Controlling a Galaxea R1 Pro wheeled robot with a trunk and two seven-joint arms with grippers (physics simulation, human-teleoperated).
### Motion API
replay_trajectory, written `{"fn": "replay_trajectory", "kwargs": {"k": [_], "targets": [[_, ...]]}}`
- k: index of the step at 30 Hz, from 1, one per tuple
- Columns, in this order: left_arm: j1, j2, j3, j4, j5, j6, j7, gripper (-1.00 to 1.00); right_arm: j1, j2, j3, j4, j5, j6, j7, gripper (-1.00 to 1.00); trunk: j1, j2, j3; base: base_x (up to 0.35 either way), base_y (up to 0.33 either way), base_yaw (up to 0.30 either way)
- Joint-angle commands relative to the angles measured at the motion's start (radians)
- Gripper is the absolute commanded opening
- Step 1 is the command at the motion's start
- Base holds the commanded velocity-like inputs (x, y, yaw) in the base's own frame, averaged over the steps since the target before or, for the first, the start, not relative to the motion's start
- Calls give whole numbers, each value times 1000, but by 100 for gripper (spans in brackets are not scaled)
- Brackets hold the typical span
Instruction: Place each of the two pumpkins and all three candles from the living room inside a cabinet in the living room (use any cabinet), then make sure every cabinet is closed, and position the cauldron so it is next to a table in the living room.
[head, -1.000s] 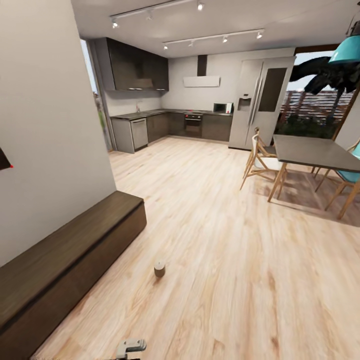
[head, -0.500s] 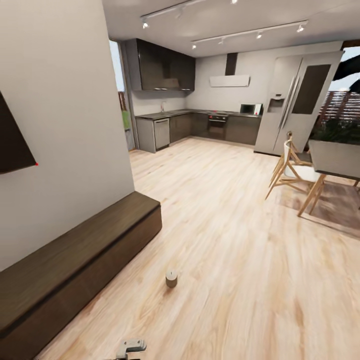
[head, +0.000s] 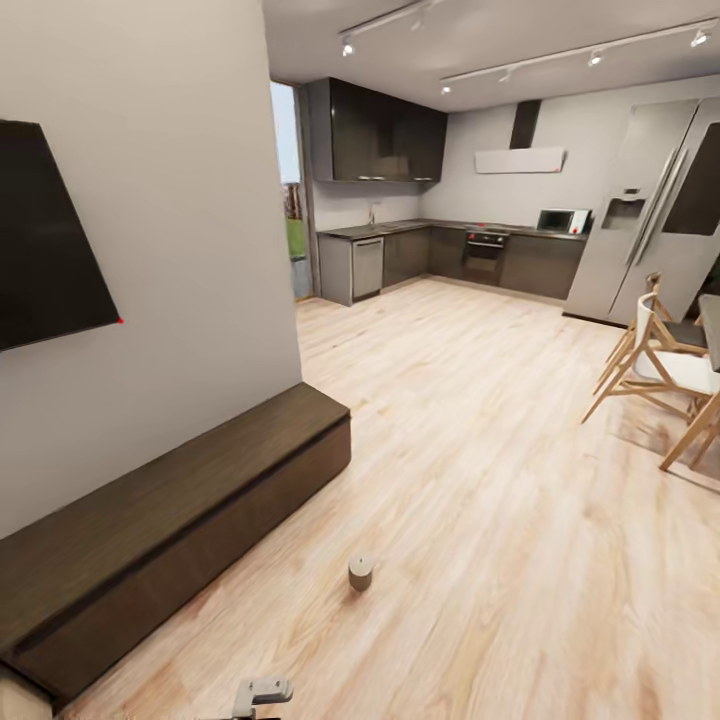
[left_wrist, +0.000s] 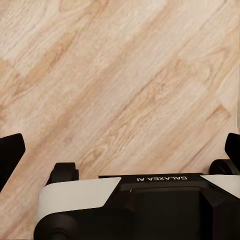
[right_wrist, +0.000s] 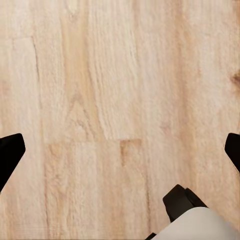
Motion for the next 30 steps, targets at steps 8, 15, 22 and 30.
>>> {"fn": "replay_trajectory", "kwargs": {"k": [8, 15, 22, 30], "targets": [[0, 0, 0, 0, -1, 0, 0, 100, 0, 1, 1, 0, 1, 0, 0, 100, 0, 0, 0, 109, -281, 292], [0, 0, 0, 0, 0, -1, 0, 100, 0, 3, 2, 0, 2, 0, 0, 100, 0, 0, 0, 152, -187, 292], [0, -1, 0, 0, -1, -2, 0, 100, 0, 3, 2, 0, 2, 0, -1, 100, 0, 0, 0, 191, -108, 292], [0, -2, -3, 0, -1, -2, 0, 100, 0, 14, 2, 0, 2, 0, -2, 100, 0, 0, 0, 43, -146, 292]]}}
